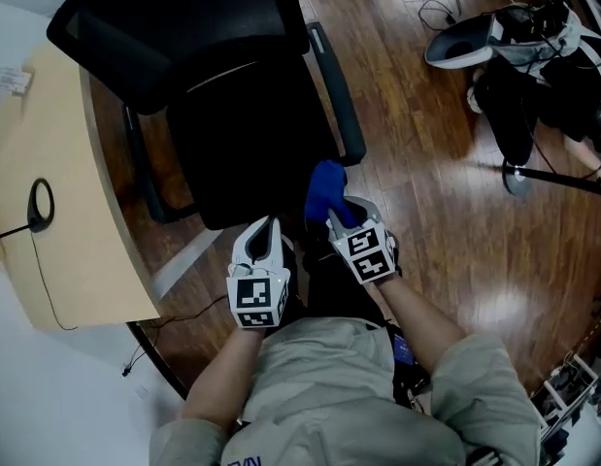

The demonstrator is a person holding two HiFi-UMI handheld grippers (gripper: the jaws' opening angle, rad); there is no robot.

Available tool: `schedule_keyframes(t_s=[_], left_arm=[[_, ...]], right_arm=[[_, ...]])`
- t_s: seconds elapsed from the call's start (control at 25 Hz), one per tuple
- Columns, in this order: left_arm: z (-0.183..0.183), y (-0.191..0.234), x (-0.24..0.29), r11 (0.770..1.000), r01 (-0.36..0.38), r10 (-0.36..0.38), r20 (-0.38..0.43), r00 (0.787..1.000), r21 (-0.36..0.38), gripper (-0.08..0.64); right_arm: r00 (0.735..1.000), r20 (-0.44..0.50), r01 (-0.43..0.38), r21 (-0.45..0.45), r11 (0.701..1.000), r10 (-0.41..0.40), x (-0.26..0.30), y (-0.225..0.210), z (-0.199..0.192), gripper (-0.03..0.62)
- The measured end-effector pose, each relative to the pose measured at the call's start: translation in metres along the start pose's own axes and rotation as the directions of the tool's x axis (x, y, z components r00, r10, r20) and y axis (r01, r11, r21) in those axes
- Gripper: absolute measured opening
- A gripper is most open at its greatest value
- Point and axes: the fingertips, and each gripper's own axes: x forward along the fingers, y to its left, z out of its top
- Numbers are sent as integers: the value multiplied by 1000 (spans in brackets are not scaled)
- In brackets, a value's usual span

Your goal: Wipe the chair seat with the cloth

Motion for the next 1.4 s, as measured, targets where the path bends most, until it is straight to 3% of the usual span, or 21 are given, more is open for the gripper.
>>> schedule_keyframes(t_s=[0.36, 0.56, 0.88, 1.12, 1.4], left_arm=[[28, 28, -70, 994, -106, 109, 80, 991, -33, 5], [33, 57, -102, 989, -142, 146, 110, 983, -42, 5], [15, 118, -169, 970, -227, 238, 155, 959, -89, 5], [3, 175, -222, 936, -310, 338, 178, 924, -167, 5], [-38, 243, -295, 864, -419, 476, 177, 862, -279, 5]], right_arm=[[995, 95, -17, -103, 995, 27, -43, 36, 59, 94], [990, 110, -59, -209, 976, 83, -49, 79, 85, 94], [965, 182, -136, -276, 952, 191, -50, 173, 145, 94], [929, 166, -249, -378, 892, 330, -44, 269, 185, 94], [874, 67, -387, -506, 771, 482, -22, 394, 200, 94]])
